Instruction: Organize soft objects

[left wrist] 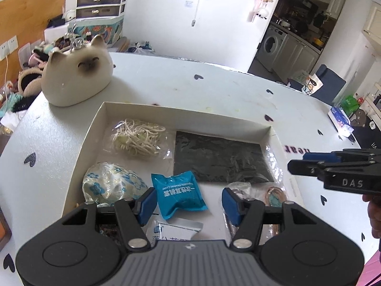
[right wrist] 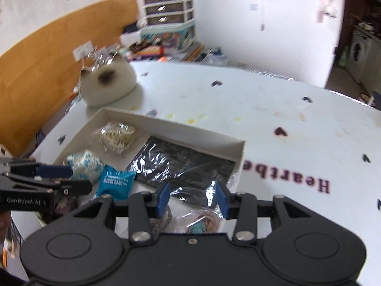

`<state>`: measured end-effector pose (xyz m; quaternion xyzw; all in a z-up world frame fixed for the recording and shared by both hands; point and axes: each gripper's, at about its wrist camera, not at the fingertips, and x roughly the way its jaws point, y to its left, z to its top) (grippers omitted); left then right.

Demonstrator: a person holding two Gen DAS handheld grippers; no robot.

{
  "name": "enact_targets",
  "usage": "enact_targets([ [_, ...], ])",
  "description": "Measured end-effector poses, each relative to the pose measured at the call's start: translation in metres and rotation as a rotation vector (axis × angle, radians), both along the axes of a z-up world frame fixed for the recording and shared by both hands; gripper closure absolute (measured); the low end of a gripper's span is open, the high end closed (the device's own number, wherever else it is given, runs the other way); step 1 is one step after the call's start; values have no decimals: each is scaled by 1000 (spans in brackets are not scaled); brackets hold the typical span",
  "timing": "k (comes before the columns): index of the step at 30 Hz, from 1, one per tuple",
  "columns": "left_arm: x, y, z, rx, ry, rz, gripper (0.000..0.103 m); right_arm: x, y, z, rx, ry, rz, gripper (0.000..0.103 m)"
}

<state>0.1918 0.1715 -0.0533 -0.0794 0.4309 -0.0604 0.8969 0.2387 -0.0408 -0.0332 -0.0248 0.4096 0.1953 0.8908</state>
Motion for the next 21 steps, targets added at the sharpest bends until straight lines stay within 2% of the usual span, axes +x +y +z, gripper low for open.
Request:
enact_targets([
  [8,-23,-14,27,34,-66,-3,42,-44,-24,27,42,-97,-86,55],
  [13,-47,-26,47,60,-130,-11,40,-80,-37,44,46,-173,-117,45],
  [15,-59,-31,53,63,-143,-5,34,-94,-43,50,46,-193,-125,44],
  [17,-72,-36,58,66,-154,7,33,-109,-49,54,43,-205,-133,43],
  [21,-101,-43,66,67,-176,20,21,-137,-59,58,34,-227,-149,40],
])
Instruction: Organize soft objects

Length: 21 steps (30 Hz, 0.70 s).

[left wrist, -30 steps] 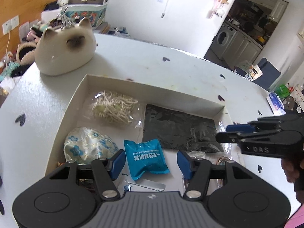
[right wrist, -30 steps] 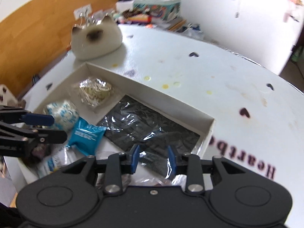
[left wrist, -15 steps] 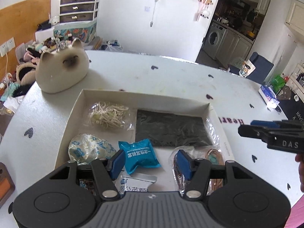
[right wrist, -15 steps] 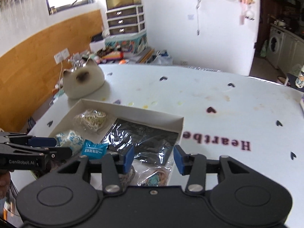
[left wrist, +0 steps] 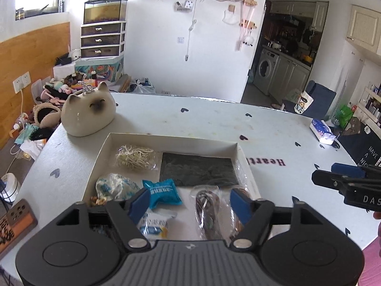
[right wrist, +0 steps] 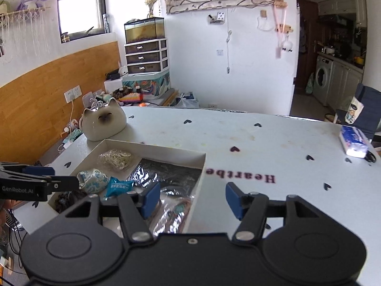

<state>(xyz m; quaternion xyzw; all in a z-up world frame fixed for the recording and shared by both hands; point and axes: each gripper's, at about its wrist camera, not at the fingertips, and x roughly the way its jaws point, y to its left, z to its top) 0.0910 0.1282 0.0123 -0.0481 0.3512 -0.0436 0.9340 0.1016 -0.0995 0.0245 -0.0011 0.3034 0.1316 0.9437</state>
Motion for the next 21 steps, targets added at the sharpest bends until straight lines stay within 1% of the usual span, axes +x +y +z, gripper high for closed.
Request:
enact_targets([
  [2,-14,-5,1,10,-6,7,21,-14,-4,0,-3,-8,-10,40],
  [5,-34,-9,3,5,-16,15,16,-34,-8,0,-5,-24,-20,38],
  [8,-53,-11,3,18,-33,28,14,-57,-9,0,-12,-48,-15,35],
  [11,-71,-13,3,24,-40,44,9,-77,-12,2,-14,-68,-20,31],
  [15,-93,-16,6,32,-70,51,3,-96,-14,7,-19,-89,-32,27],
  [21,-111,-13,9,32,-98,44,0,-115,-15,8,-32,-117,-88,21],
])
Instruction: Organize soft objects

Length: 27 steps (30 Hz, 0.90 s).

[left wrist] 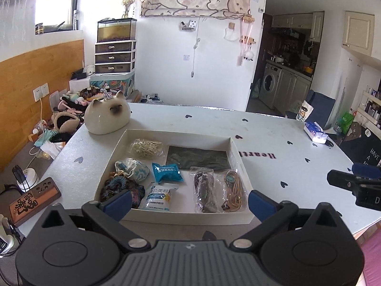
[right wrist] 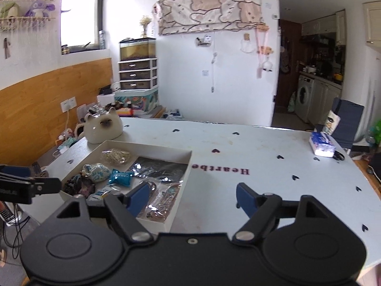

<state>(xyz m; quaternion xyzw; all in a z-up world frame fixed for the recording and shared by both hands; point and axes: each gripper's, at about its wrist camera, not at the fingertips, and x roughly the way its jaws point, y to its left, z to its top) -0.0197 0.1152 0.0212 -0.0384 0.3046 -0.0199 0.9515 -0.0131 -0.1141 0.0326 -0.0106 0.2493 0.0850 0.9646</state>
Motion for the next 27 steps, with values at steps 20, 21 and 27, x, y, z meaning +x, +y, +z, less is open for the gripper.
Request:
enact_targets([
  [20,-17,17,-5,20,5,13,0,-20,15,-10,-18,13,-69,0],
  [21,-17,17,-6,20,8,11,0,-20,15,-11,-16,14,-72,0],
  [27,-17,16,-7,24,14,3,0,-22,15,-11,-13,14,-90,0],
])
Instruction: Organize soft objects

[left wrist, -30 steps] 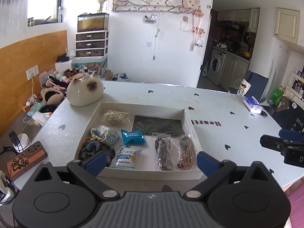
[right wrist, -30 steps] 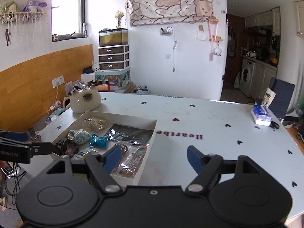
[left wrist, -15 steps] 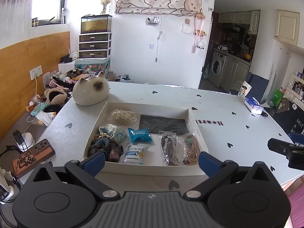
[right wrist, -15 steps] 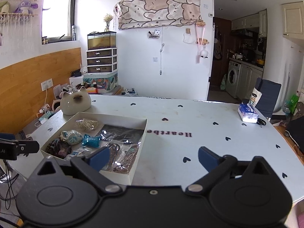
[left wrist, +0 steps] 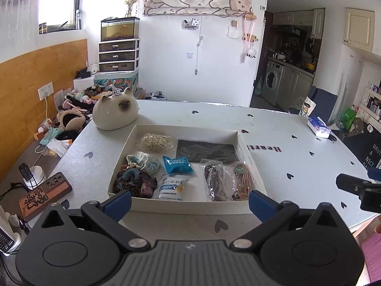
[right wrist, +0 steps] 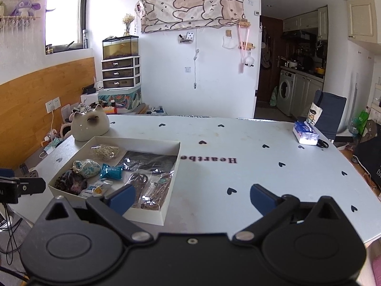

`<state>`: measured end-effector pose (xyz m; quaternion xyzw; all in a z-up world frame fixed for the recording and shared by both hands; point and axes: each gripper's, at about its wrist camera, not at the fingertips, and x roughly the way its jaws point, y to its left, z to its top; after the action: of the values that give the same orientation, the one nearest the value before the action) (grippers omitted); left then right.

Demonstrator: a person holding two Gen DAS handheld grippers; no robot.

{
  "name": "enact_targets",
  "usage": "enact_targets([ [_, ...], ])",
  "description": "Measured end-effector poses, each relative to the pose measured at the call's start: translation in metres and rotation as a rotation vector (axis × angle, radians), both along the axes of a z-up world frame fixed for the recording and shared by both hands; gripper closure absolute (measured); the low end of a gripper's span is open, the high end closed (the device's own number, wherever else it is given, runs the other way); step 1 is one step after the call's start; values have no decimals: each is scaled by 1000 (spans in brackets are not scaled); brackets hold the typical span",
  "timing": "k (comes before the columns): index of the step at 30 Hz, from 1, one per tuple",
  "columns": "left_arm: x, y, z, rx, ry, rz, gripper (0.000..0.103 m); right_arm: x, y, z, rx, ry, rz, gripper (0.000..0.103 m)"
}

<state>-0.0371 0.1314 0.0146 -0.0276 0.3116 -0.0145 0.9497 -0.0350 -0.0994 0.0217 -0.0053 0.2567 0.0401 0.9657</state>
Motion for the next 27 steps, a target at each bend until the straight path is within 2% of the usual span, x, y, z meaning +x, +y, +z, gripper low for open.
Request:
enact_targets([
  [27,4,-3,0,-1,3,-9,0,1,1,-3,-3,12,8,0],
])
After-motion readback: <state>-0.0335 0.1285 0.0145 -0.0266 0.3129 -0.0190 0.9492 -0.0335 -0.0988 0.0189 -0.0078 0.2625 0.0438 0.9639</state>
